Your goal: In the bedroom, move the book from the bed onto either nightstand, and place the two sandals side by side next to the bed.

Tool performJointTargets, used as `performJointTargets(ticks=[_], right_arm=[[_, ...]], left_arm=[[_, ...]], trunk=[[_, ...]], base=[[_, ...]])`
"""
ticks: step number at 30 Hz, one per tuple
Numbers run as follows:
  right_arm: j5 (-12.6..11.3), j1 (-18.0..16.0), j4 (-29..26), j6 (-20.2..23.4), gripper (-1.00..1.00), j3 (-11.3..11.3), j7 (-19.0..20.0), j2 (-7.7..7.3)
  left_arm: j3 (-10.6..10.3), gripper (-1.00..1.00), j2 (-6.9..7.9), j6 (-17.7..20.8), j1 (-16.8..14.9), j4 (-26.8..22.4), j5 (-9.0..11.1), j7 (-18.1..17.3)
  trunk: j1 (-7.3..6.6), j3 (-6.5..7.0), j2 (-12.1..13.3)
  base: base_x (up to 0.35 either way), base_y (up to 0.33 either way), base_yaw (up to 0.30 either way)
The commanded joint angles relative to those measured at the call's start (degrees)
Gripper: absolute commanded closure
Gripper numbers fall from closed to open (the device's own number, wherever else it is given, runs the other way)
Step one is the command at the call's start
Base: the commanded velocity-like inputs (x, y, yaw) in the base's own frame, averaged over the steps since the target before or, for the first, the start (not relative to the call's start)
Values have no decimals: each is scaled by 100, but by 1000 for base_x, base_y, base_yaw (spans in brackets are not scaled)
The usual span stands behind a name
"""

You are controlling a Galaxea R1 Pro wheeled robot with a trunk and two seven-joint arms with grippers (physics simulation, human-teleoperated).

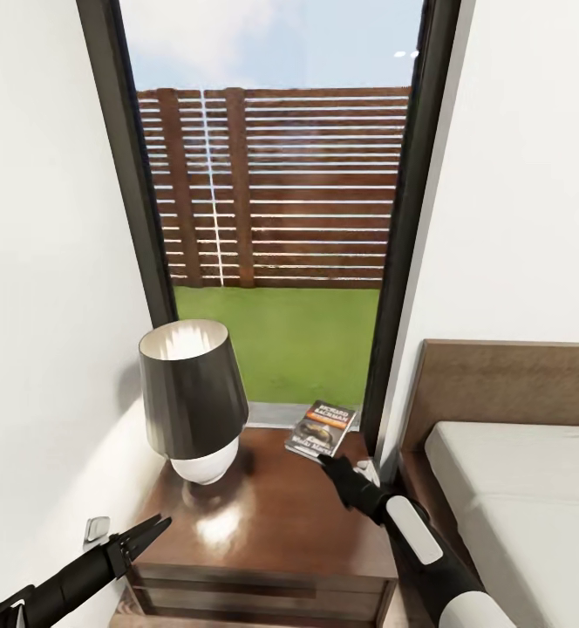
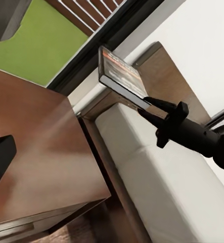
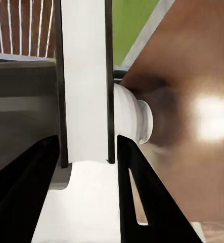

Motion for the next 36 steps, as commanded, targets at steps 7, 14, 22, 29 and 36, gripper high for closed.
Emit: performJointTargets(ticks=[7, 14, 22, 29, 36], right_arm=[[-136, 0, -3, 591, 100, -88, -614, 4], [-292, -4, -2, 759, 100, -194, -1125, -3], [-356, -21, 62, 801, 100, -254, -1622, -2], [-501, -24, 80, 809, 100, -390, -1833, -5], [-599, -34, 84, 807, 100, -439, -2165, -6]], left_arm=[[19, -100, -20, 52, -9, -8, -56, -49], [18, -100, -22, 44, -9, -8, -51, -54], [40, -100, -33, 42, -9, -8, -50, -66], [54, -100, -35, 56, -9, -8, -49, -74], [136, -100, -36, 71, -9, -13, -43, -87]], trunk=[[-1, -5, -3], [-1, -5, -3], [-1, -5, -3], [-1, -5, -3], [-1, -5, -3]], base=[[0, 0, 0], [0, 0, 0], [0, 0, 0], [0, 0, 0], [0, 0, 0]])
